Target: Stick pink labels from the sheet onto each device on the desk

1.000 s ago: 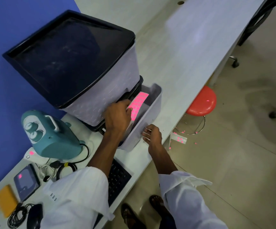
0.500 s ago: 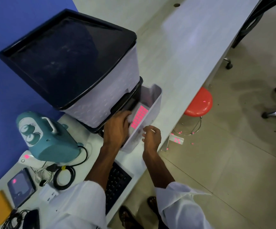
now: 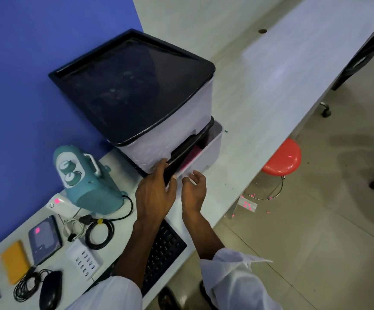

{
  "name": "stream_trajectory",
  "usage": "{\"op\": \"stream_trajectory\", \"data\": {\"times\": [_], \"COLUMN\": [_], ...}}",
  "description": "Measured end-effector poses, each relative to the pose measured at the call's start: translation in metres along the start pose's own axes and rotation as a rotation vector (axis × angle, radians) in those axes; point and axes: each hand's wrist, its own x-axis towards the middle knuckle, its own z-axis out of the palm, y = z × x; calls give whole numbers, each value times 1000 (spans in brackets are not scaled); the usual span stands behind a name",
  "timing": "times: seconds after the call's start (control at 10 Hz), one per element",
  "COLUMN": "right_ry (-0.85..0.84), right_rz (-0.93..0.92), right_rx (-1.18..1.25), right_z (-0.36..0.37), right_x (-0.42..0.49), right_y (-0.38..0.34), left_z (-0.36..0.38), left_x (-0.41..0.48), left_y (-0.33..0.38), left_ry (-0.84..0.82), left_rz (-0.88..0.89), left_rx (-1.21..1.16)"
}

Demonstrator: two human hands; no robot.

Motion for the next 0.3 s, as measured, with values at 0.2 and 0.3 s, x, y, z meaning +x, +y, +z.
{"op": "stream_trajectory", "data": {"times": [0.2,0.3], "right_ry": [-219,-229], "right_rz": [81,137], "right_rx": [-31,-113], "right_z": [14,9], "right_x": [9,-1], "right_y": [-18,-14], "left_z": [-13,-27], "left_x": [0,-11], "left_y": [0,-14], "left_ry": [-150,-222], "left_rz": [-38,-41], "left_rx": [-49,-213]}}
